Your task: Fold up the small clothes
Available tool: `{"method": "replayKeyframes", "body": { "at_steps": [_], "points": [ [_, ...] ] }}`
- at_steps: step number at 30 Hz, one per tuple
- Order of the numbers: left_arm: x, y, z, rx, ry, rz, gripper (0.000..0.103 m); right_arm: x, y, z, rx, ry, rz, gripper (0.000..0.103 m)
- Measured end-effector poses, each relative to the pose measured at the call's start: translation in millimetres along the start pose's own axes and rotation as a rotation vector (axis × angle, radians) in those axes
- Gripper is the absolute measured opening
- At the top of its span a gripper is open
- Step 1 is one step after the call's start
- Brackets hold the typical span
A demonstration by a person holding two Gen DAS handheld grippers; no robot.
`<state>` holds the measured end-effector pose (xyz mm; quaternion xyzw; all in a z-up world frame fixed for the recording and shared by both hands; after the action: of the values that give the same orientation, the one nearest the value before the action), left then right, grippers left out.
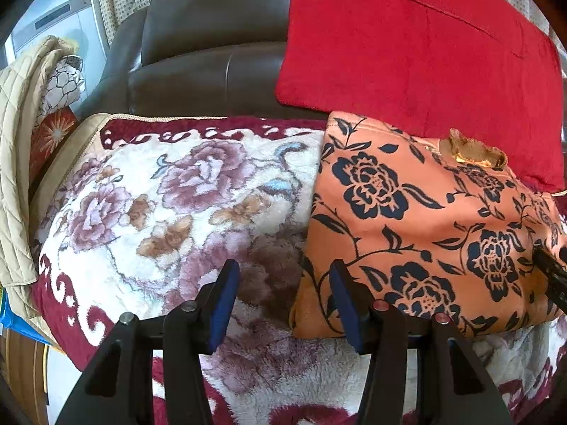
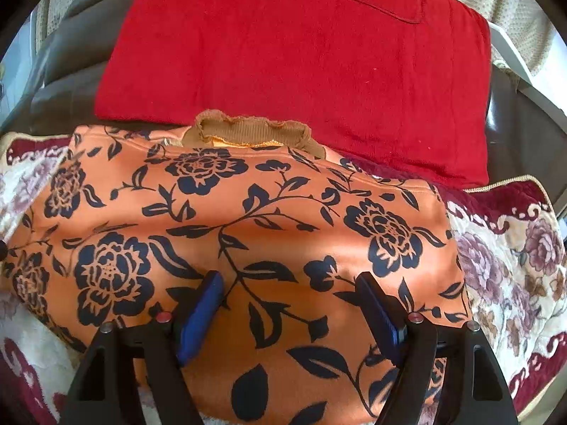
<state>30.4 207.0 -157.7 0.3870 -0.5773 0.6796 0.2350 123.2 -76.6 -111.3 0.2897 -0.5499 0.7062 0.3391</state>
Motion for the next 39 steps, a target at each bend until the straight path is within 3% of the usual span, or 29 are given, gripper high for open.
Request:
{"method": "replayKeyframes", "body": {
  "at_steps": [3,5,7,10,13,15,19,21,22,24,25,28,31,36,37,38,39],
  "points": [
    [5.4,-2.4,2.0,0.000,0.016,0.015,0.054,16.8,11.4,15.2,-0.092,-0.101,-0.007,0.080],
    [6.2,-3.1,3.7,0.002,0.026,0.015,0.054,23.1,31.5,34.0,-0.235,-0.256,-0.056,0.080],
    [5.7,-3.0,7.0,0.001,0.035,0.012,0.054,20.6,59.2,64.6,-0.475,-0.456,-0.104,0.080],
    [7.1,-3.3,19.0,-0.014,0.059,0.008,0.054,1.2,94.2,118.4,-0.858,-0.652,-0.149,0.080],
    [9.2,-6.1,31.3,-0.028,0.080,0.017,0.054,-20.2,119.7,161.1,-1.124,-0.705,-0.164,0.080],
    [6.0,-9.7,43.6,-0.039,0.093,0.013,0.054,-31.3,126.9,175.7,-1.221,-0.756,-0.155,0.079],
    [-7.2,-13.0,73.0,-0.073,0.125,-0.022,0.054,-39.9,112.6,180.5,-1.202,-0.737,-0.154,0.078],
    [-11.8,-13.3,92.8,-0.100,0.149,-0.041,0.054,-34.7,103.8,177.6,-1.164,-0.705,-0.141,0.071],
    [-13.0,-13.4,104.1,-0.121,0.161,-0.046,0.054,-31.5,97.4,177.9,-1.125,-0.671,-0.133,0.062],
    [-10.8,-13.5,114.4,-0.142,0.175,-0.037,0.054,-26.8,94.4,178.4,-1.095,-0.634,-0.154,0.061],
    [-10.3,-13.1,119.2,-0.149,0.181,-0.029,0.054,-22.2,97.9,177.7,-1.078,-0.632,-0.182,0.062],
    [-18.9,-9.1,128.5,-0.162,0.188,-0.047,0.054,-6.7,125.5,170.3,-1.029,-0.547,-0.229,0.082],
    [-27.8,-3.1,136.7,-0.177,0.184,-0.079,0.054,-9.2,139.4,171.3,-1.105,-0.600,-0.207,0.082],
    [-25.4,-5.7,148.0,-0.175,0.191,-0.062,0.054,-38.3,105.4,181.1,-1.114,-0.569,-0.159,0.080],
    [-25.9,-6.6,148.3,-0.178,0.190,-0.058,0.054,-45.3,99.6,184.4,-1.134,-0.561,-0.152,0.060],
    [-26.4,-6.8,150.6,-0.186,0.188,-0.057,0.054,-47.0,96.3,184.3,-1.129,-0.563,-0.150,0.013],
    [-26.1,-6.7,150.9,-0.193,0.188,-0.058,0.054,-50.1,89.8,182.7,-1.104,-0.571,-0.162,0.013]
  ]
}}
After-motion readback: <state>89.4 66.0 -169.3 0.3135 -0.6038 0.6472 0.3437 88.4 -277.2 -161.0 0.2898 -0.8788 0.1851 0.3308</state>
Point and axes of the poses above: each gripper's, at about its wrist camera, not at the fingertips, and x roughly against the way its jaws point, z to its right, y to its underside, the point moved 4 cm from there along -x, roughly the way its jaws point, and after that the axes turned 5 degrees about y, right-handed, at the moved point
